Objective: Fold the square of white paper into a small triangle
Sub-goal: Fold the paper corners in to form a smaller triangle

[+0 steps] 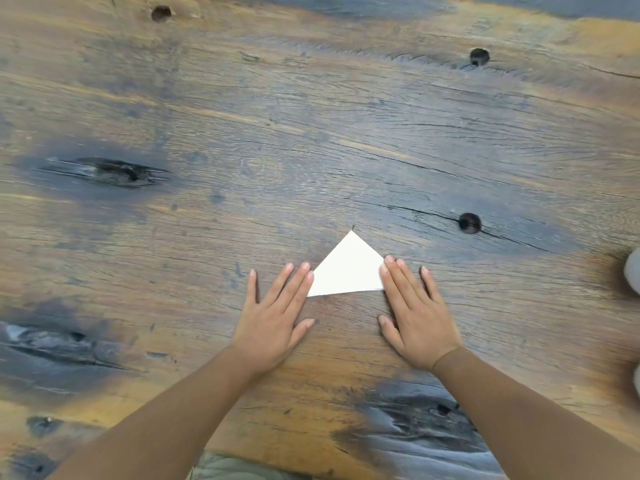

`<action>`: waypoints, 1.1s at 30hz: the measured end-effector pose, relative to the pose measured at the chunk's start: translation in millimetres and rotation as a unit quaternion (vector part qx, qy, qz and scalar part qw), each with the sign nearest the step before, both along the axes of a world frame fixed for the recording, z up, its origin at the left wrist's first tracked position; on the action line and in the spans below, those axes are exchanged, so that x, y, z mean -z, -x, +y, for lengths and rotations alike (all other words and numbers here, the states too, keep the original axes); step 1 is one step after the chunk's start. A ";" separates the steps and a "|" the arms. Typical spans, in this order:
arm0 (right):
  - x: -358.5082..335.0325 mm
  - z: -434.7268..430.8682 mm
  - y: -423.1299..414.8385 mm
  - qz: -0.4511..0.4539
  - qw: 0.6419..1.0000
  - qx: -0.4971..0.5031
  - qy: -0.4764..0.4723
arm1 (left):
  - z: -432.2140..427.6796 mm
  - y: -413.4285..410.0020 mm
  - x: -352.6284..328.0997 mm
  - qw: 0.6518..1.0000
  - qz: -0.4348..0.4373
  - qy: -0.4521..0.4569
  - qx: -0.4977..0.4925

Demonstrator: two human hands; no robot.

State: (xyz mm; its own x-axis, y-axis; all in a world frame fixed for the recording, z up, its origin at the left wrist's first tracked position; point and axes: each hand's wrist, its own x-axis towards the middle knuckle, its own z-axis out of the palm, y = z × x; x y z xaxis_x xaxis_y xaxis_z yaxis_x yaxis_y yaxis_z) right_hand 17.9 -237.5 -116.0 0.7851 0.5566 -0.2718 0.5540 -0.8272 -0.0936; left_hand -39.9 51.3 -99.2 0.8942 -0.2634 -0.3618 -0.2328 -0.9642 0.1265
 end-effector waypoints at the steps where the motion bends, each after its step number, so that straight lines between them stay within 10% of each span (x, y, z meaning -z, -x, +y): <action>1: -1.2 0.2 -0.1 0.004 1.000 0.001 0.003 | 3.4 4.5 -2.8 1.000 0.009 -0.004 -0.003; 8: -21.4 5.8 -3.4 0.072 0.996 0.028 -0.034 | -2.6 5.5 -21.5 0.997 0.069 -0.024 -0.022; 13: -42.2 25.2 -12.6 0.100 0.949 0.227 -0.193 | -22.8 -8.5 -35.6 0.997 0.061 0.011 -0.054; 18: -51.5 39.8 -25.4 0.082 0.895 0.409 -0.160 | -47.2 -23.2 -31.4 0.996 0.073 0.046 0.011; 33: -51.4 45.3 -38.3 0.178 0.859 0.443 -0.187 | -72.4 -14.6 -21.5 0.996 0.085 0.023 -0.009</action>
